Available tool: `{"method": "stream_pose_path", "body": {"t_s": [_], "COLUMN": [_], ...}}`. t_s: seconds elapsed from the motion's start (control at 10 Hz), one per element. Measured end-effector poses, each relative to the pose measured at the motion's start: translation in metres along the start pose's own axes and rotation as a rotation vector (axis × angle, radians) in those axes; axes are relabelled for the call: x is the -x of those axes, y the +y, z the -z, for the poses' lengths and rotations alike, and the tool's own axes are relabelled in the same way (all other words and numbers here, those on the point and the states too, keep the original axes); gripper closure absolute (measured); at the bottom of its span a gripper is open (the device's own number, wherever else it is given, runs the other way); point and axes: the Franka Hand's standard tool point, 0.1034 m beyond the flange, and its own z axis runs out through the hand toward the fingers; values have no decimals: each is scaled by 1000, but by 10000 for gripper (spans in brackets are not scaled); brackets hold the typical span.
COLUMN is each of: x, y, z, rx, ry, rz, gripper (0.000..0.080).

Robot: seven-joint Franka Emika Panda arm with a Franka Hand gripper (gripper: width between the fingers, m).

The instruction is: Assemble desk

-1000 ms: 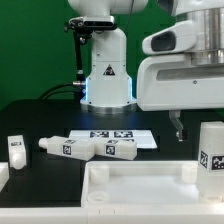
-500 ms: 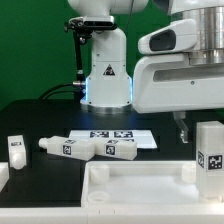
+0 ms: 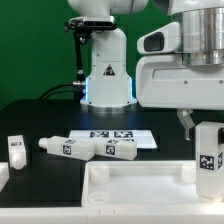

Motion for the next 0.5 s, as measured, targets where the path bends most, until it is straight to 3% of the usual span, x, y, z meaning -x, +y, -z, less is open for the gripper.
{"method": "stream_pose_path", "body": {"t_s": [0.2, 0.5], "x": [3, 5], "y": [1, 0], "z": [-1, 0], "rx": [-11, -10], "ry": [-3, -14], "rz": [-447, -674], "gripper": [514, 514]}}
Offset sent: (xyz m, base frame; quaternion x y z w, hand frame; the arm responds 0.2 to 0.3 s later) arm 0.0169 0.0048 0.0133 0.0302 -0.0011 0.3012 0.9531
